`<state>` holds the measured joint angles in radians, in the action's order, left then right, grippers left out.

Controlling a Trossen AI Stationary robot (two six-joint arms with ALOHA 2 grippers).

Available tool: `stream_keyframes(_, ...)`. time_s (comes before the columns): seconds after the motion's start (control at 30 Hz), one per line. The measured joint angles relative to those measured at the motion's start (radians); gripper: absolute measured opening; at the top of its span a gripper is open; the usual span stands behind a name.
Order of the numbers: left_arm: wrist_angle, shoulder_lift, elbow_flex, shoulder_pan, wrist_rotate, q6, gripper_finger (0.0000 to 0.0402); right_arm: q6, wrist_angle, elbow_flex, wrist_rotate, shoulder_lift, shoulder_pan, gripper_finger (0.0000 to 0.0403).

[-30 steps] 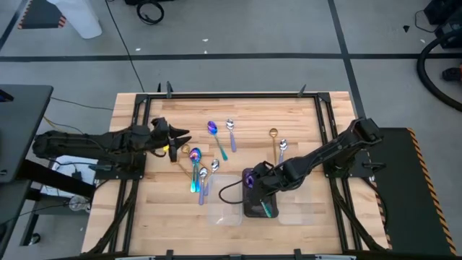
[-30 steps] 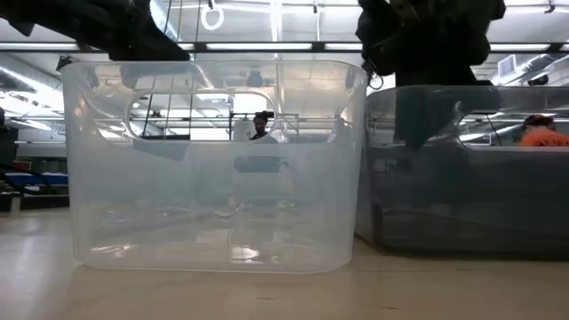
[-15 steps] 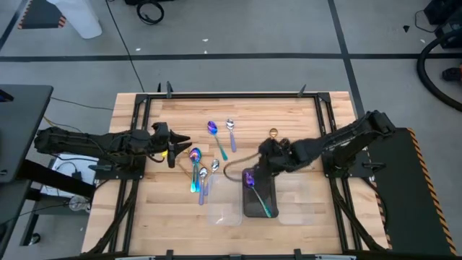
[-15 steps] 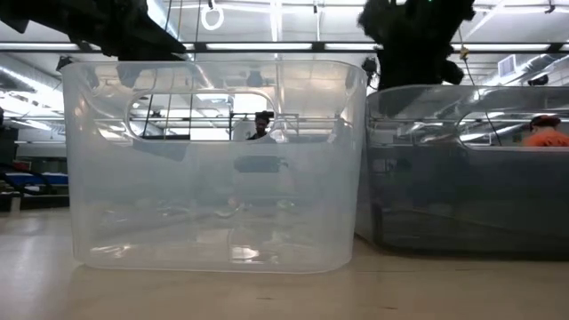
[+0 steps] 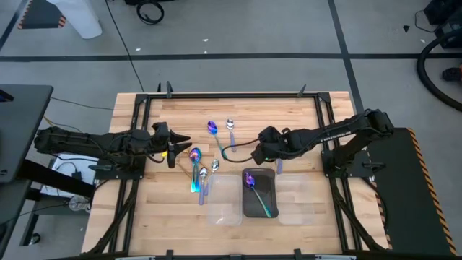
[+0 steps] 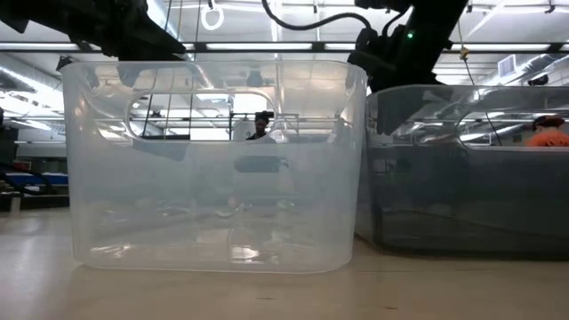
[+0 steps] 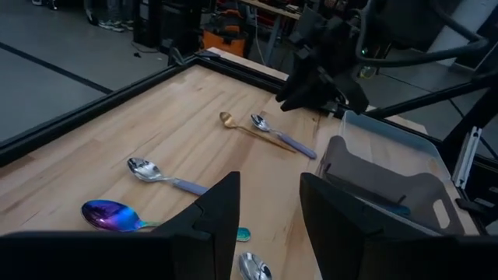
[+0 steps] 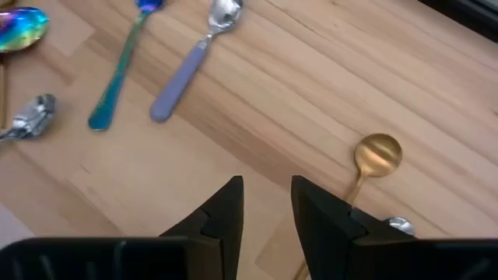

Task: Sort silverware by color (type)
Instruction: Put the gold spoon into the right transparent bin

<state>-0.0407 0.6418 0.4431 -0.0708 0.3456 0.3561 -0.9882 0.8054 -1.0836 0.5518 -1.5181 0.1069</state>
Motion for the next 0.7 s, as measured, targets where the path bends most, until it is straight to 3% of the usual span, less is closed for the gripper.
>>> stream_keyframes(0.27,0.000,0.000,0.000,0.000,0.038,0.007,0.0142,-0.087,0.126,0.060,-0.088,-0.001,-0.088,0.0102)
stream_keyframes(0.5,0.000,0.001,0.000,0.000,0.046,0.039,0.0142,-0.019,-0.017,0.199,-0.232,-0.002,-0.190,0.0101)
stream_keyframes(0.7,-0.018,0.001,0.000,-0.001,0.078,0.079,0.0142,0.025,-0.036,0.231,-0.267,-0.002,-0.249,0.0113)
